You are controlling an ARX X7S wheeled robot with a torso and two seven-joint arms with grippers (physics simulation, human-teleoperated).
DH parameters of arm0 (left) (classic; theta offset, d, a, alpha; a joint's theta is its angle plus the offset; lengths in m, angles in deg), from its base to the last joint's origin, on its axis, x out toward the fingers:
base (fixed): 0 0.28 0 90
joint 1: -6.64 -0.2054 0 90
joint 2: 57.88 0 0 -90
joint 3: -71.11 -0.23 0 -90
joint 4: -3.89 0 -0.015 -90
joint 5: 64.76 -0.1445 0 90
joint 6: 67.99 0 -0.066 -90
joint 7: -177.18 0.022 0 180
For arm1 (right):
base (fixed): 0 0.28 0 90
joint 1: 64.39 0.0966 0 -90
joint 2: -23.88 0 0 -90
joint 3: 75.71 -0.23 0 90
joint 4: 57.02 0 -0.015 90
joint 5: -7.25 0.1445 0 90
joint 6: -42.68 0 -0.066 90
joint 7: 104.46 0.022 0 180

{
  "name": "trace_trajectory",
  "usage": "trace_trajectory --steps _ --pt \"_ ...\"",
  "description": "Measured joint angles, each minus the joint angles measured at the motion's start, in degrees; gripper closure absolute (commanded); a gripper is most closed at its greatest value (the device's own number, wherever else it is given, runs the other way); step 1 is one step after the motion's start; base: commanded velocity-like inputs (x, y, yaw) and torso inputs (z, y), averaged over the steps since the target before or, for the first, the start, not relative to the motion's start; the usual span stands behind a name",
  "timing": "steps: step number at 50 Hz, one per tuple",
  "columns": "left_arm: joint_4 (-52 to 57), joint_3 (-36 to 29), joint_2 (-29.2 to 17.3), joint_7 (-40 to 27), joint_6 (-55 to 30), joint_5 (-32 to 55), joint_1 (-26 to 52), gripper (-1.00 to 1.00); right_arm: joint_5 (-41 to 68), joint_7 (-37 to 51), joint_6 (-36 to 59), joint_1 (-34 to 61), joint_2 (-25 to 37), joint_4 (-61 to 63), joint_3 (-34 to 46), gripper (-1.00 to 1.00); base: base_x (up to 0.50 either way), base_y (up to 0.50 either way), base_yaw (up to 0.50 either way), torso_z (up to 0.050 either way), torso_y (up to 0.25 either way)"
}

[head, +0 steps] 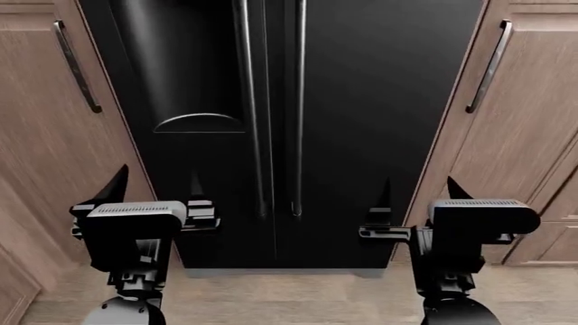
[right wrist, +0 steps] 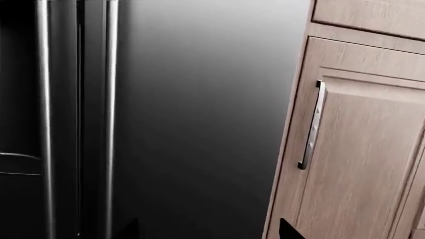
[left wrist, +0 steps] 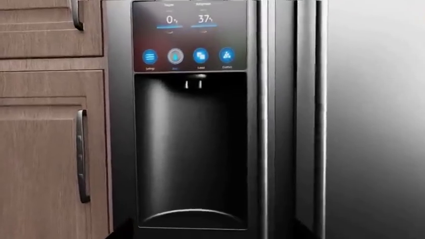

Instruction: Open the fridge door

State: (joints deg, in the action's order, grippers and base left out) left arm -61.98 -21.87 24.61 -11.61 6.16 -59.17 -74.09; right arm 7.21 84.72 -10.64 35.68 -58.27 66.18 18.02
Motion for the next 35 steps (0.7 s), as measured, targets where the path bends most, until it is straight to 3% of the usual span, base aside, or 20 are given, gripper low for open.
trace_trajectory --steps 23,35 --pt "-0.3 -0.9 -1.0 -1.5 -0.8 0.8 0.1 -1.0 1.0 1.1 0.5 0.3 0.7 0.0 0.5 -1.0 0.42 0.08 0.0 0.0 0.0" --pt "-0.5 -1.9 -1.2 -2.8 -1.6 0.6 -0.1 -1.0 1.5 1.6 1.2 1.2 0.9 0.2 0.9 -1.0 0.42 -0.23 0.0 0.0 0.001"
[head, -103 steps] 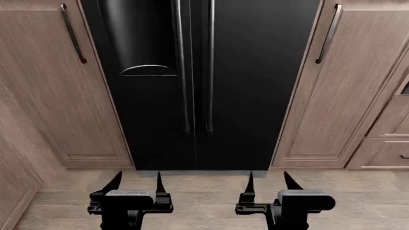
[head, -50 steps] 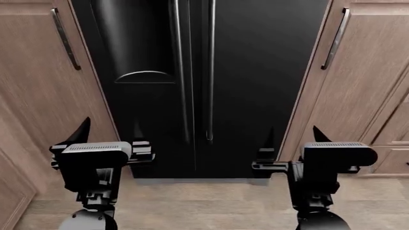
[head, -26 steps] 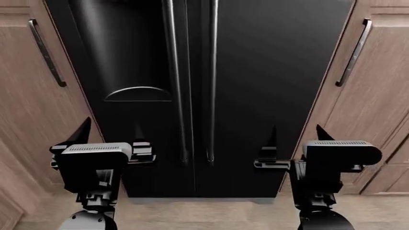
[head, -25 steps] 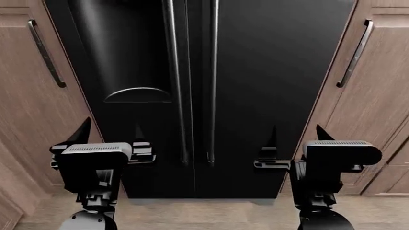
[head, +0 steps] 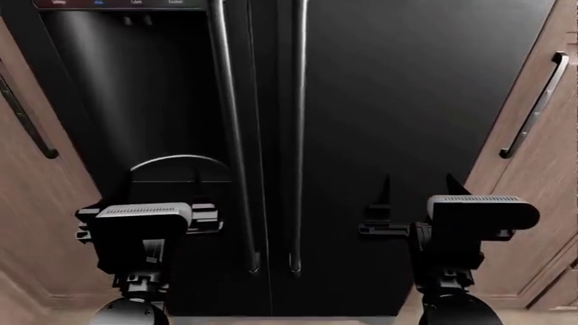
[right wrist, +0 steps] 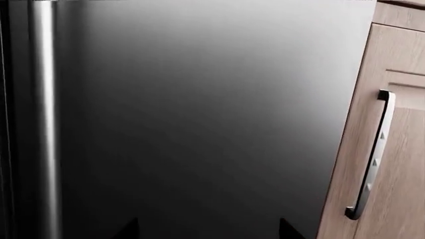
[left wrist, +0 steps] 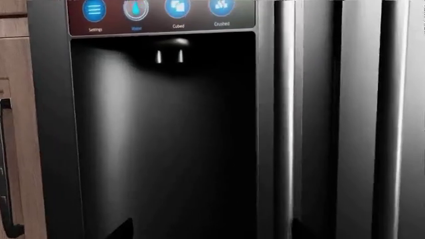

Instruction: Open the fridge door

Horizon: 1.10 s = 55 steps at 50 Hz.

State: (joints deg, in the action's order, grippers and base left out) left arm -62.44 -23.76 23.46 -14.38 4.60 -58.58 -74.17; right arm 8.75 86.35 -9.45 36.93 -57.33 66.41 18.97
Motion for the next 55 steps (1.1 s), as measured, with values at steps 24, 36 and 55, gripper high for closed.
trace_trajectory --steps 24,36,55 --pt "4.3 -0.7 0.5 0.5 -9.7 7.3 5.3 -1.0 0.0 1.5 1.0 0.6 0.8 -0.4 1.1 -1.0 0.01 -0.02 0.0 0.0 0.0" --pt "4.1 -2.3 2.3 1.0 -17.5 12.7 13.6 -1.0 0.9 1.4 1.0 1.0 0.9 -1.2 1.4 -1.0 0.0 0.0 0.0 0.0 0.0" --pt "-13.5 -4.9 5.6 -0.4 -16.5 13.2 27.4 -1.0 2.2 1.6 0.6 0.8 1.4 -1.6 1.4 -1.0 0.0 0.0 0.0 0.0 0.0"
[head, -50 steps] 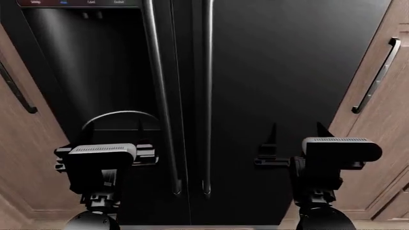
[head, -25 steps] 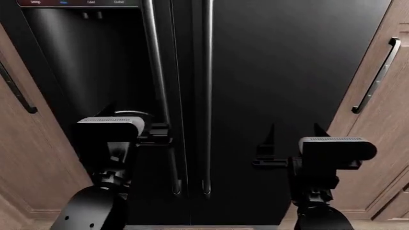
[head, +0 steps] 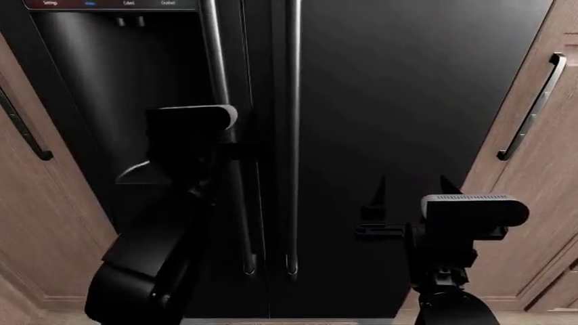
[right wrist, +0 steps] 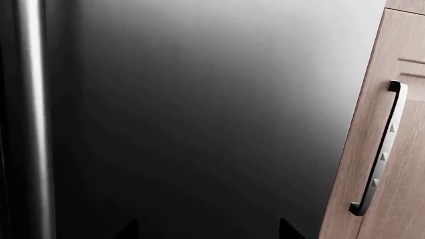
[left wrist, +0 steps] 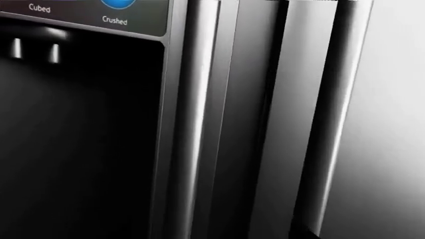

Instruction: Open the fridge door

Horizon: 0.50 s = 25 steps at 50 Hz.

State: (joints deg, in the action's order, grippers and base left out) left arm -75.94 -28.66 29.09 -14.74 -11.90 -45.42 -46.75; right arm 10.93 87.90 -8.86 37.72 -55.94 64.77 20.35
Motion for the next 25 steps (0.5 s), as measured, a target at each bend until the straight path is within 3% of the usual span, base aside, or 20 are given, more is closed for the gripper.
trace_trajectory --steps 25 --pt "-22.8 -1.8 1.0 -3.4 4.3 0.9 19.6 -1.0 1.2 0.4 0.3 0.1 0.7 0.0 0.3 -1.0 0.0 0.0 0.0 0.0 0.0"
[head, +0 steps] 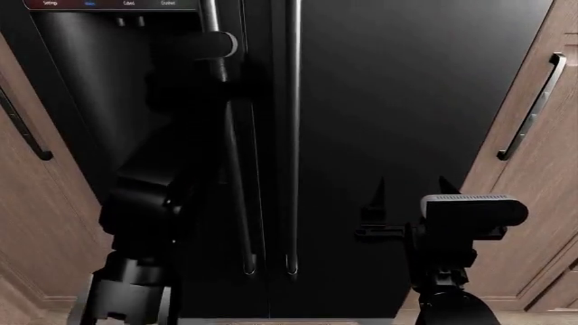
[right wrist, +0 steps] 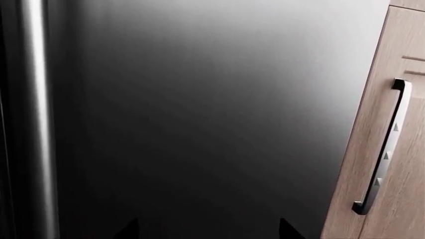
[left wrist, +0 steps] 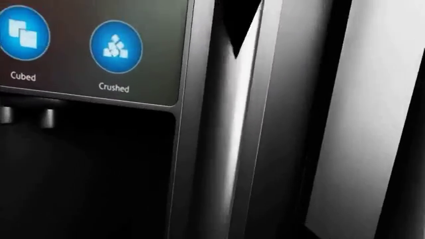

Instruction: Open the fridge door

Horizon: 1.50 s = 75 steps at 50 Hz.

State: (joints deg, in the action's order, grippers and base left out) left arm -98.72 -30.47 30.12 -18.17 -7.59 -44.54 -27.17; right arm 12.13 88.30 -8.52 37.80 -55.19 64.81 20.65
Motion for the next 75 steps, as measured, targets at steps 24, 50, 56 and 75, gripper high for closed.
trace_trajectory --steps 24,50,56,75 --pt "-17.4 -3.3 -0.5 -0.7 6.8 4.4 9.3 1.0 1.0 0.3 -0.1 -0.3 0.6 0.4 0.5 -1.0 0.0 0.0 0.0 0.0 0.0" --pt "12.1 2.8 -8.7 -10.6 -10.4 24.8 0.8 1.0 1.7 1.6 -1.4 -1.8 1.2 0.6 -0.2 -1.0 0.0 0.0 0.0 0.001 0.004" --pt "19.7 5.9 -11.8 -12.9 -15.2 30.5 -0.6 1.0 1.9 1.8 -1.5 -2.0 1.3 0.7 -0.2 -1.0 0.0 0.0 0.0 0.002 0.005" --pt "38.3 21.4 -24.4 -18.4 -23.9 52.5 -2.8 1.0 2.5 2.4 -1.3 -1.9 1.6 1.6 0.1 -1.0 0.0 0.0 0.0 0.002 0.006"
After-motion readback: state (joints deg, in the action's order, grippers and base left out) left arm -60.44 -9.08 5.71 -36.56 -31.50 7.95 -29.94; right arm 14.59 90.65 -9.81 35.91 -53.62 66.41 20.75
